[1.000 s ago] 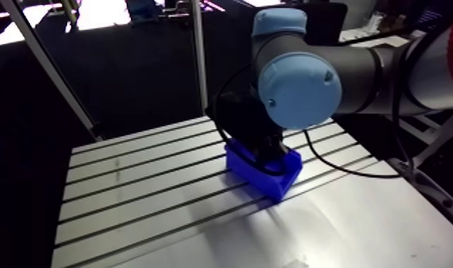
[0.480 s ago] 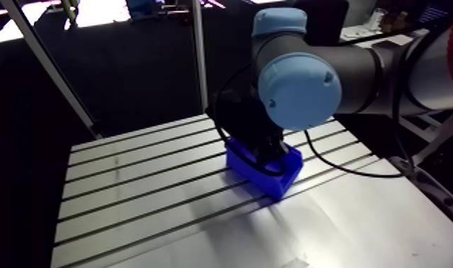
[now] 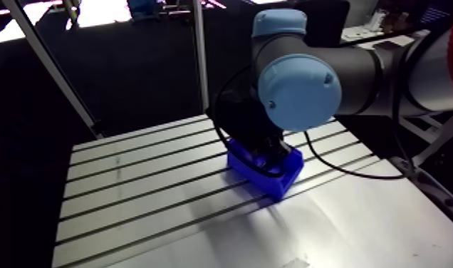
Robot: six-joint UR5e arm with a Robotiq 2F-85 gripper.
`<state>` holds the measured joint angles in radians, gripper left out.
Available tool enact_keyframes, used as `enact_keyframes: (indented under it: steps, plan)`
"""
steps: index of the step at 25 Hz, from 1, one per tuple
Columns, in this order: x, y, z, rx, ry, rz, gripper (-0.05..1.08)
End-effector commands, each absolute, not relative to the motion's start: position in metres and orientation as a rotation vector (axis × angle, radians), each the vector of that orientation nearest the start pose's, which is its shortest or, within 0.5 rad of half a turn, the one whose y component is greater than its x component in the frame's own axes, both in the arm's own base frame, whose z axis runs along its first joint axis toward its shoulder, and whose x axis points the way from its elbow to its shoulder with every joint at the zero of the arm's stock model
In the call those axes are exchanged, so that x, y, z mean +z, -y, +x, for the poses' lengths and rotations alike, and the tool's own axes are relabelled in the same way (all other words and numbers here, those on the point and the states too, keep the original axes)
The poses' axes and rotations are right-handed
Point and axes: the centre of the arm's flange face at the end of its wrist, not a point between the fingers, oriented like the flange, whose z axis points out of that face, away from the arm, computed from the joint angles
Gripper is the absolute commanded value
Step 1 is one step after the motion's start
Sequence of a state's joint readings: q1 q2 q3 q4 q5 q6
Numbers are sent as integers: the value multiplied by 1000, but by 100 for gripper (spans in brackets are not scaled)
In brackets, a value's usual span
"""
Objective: Pick up the M10 bolt from the tray and put it into the blue bin.
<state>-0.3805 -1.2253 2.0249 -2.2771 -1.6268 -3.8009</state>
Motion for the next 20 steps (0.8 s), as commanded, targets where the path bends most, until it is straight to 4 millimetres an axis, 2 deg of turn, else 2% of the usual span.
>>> enact_keyframes:
  steps: [1,4,11,17,20]
  plan:
    - [177,-71,-519,-103,-1842,-2446,4]
    - [184,-71,-521,-88,-1846,-2449,1]
    - [222,-73,-514,-85,-1864,-2442,1]
    - [263,-74,-510,-108,-1997,-2320,1]
    - [284,-75,-510,-47,-2091,-2177,1]
